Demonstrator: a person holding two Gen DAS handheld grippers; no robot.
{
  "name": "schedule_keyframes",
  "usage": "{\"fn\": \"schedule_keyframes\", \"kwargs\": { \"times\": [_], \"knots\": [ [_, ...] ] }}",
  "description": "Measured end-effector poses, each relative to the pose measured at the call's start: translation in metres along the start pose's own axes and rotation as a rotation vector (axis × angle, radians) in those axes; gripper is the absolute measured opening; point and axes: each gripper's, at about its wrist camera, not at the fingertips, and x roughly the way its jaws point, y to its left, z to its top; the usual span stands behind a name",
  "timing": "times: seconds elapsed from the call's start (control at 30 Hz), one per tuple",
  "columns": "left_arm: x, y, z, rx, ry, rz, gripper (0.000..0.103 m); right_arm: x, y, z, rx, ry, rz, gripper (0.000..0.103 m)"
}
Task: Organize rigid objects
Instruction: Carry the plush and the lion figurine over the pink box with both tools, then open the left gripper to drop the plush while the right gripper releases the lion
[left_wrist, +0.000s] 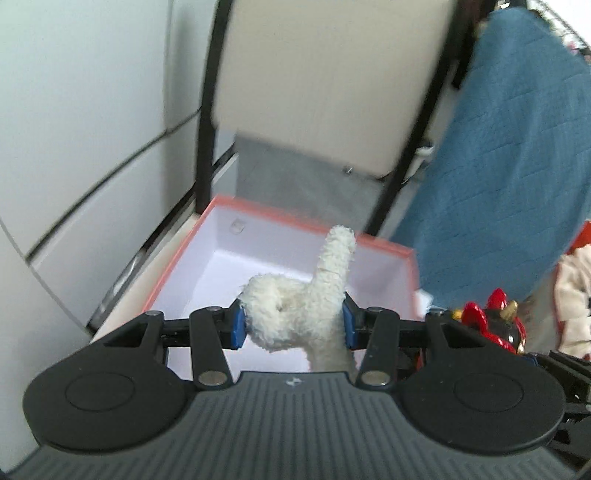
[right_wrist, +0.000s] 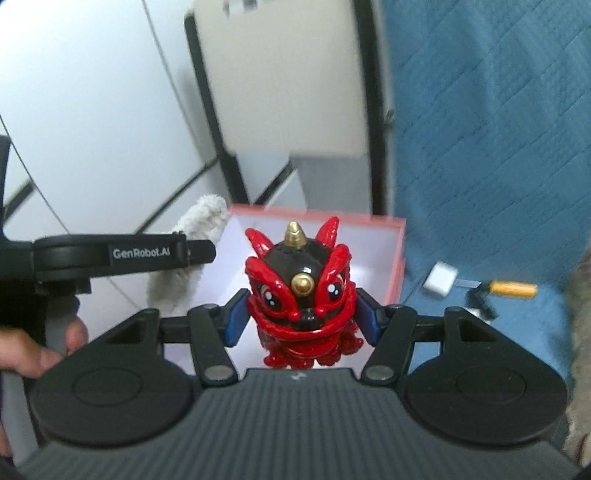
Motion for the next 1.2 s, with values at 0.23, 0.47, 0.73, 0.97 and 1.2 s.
{"fn": "schedule_keyframes", "kwargs": {
  "times": [0.23, 0.47, 0.73, 0.97, 1.2],
  "knots": [
    [0.069, 0.042, -0.022, -0.046, 0.144, 0.025, 0.053, 0.073, 0.008, -0.033, -0.002, 0.154, -0.018, 0.063],
    [0.112, 0.049, -0.041, -0.032, 0.242, 0.018, 0.053, 0.11, 0.003, -0.05, -0.004, 0.214, -0.069, 0.063],
    [0.115, 0.048, -0.043, -0.021, 0.27, 0.015, 0.058, 0.104, 0.005, -0.048, 0.001, 0.184, -0.078, 0.068],
    [0.08, 0.036, -0.03, 0.003, 0.166, 0.017, 0.061, 0.067, 0.002, -0.04, 0.015, 0.104, -0.042, 0.067],
    [0.02, 0.016, -0.018, 0.012, 0.017, -0.016, 0.064, 0.008, 0.004, -0.033, 0.019, -0.039, -0.031, 0.067]
  ]
}}
